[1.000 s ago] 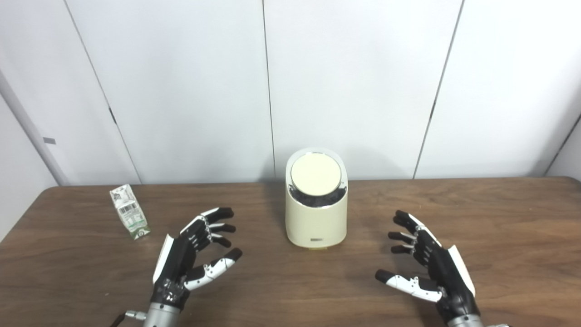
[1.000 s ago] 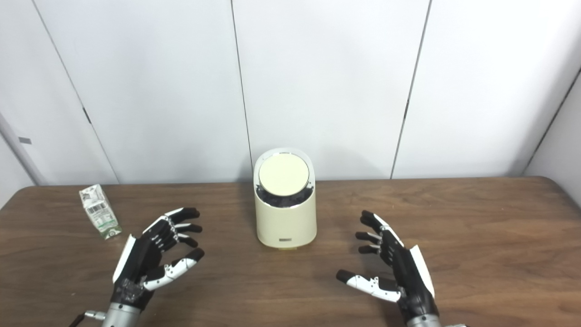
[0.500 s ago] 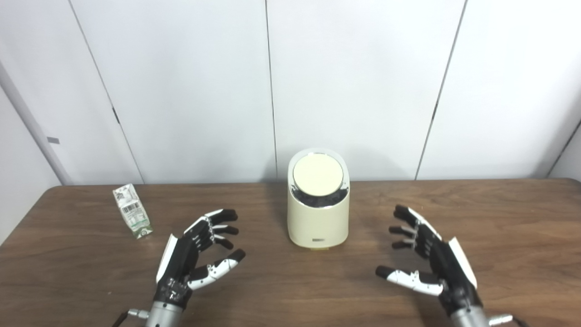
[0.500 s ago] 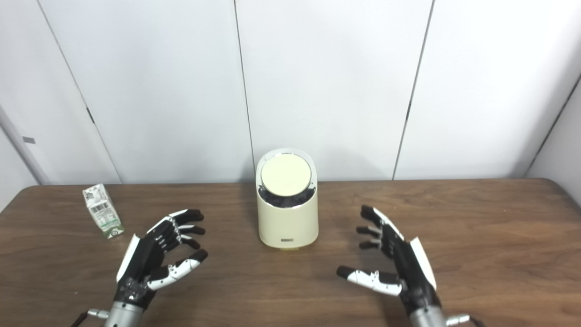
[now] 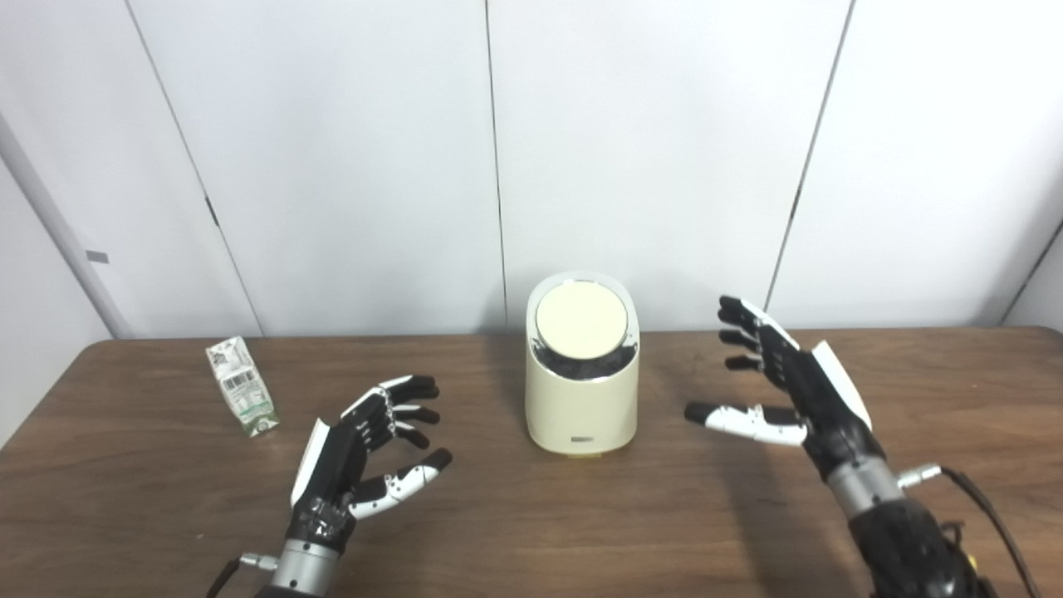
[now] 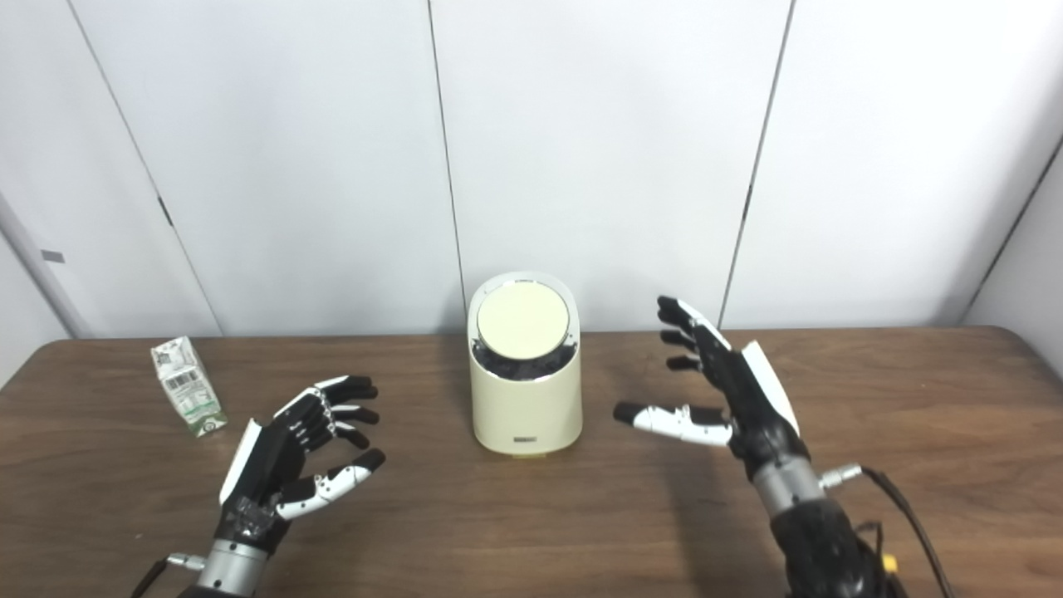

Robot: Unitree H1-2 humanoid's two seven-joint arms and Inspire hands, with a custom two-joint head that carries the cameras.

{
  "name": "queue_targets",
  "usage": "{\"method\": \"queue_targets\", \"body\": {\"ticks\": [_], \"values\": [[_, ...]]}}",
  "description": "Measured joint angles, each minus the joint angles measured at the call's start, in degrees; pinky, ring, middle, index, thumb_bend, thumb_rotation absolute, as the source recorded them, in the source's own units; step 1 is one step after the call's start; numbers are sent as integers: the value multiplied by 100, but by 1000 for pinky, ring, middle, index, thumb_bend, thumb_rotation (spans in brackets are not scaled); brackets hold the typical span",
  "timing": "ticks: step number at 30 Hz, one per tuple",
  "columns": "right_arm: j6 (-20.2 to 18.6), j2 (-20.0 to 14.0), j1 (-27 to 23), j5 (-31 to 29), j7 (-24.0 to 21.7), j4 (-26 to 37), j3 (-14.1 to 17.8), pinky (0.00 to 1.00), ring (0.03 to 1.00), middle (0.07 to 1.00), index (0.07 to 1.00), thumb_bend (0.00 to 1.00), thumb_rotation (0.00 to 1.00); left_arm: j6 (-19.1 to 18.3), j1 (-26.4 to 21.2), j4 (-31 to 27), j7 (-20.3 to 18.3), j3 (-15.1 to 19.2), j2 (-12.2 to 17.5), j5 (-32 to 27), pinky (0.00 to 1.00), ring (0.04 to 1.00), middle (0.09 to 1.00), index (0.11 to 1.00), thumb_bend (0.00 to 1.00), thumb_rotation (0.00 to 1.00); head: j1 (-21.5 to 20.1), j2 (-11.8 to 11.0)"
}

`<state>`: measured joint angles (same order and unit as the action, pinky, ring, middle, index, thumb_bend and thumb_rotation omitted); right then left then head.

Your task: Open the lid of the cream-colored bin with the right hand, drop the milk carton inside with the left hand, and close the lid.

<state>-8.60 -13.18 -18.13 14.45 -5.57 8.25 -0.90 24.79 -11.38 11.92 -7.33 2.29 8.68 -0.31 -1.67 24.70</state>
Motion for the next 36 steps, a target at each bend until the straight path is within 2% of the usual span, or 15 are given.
{"method": "queue_targets", "body": {"ticks": [4, 8, 11, 18, 22, 29, 36], "values": [[-231, -159, -352, 233, -123, 32, -128, 675, 830, 893, 914, 755, 346, 2, -36, 51, -4, -2, -9, -5, 521, 657, 753, 762, 573, 10, 26, -9], [-527, -210, -795, 292, -291, 33, -217, 715, 857, 907, 925, 756, 336, 11, -69, 83, -3, -4, -12, 5, 520, 655, 753, 759, 583, 53, 35, -9], [-704, -233, -1148, 355, -398, 40, -346, 724, 862, 903, 920, 756, 299, 13, -80, 85, -2, -5, -25, 8, 520, 656, 752, 757, 583, 48, 44, 0], [-1085, -252, -1669, 992, -415, -76, -680, 662, 831, 892, 916, 800, 404, 18, -95, 97, 6, -5, -37, 15, 527, 657, 754, 762, 583, 64, 70, 9], [-1443, -259, -1887, 1190, -562, -114, -795, 679, 853, 919, 936, 788, 409, 21, -117, 132, 24, -4, -42, 35, 526, 655, 753, 761, 584, 46, 97, 0], [-1481, -242, -2146, 1181, -611, -428, -888, 677, 859, 928, 934, 783, 394, 22, -144, 159, 44, -3, -51, 37, 529, 653, 750, 762, 589, 56, 123, 9], [-1538, -139, -2404, 1364, -627, -730, -1180, 755, 903, 954, 952, 783, 393, 30, -160, 172, 42, -1, -62, 7, 519, 653, 750, 759, 591, 6, 123, 26]]}}
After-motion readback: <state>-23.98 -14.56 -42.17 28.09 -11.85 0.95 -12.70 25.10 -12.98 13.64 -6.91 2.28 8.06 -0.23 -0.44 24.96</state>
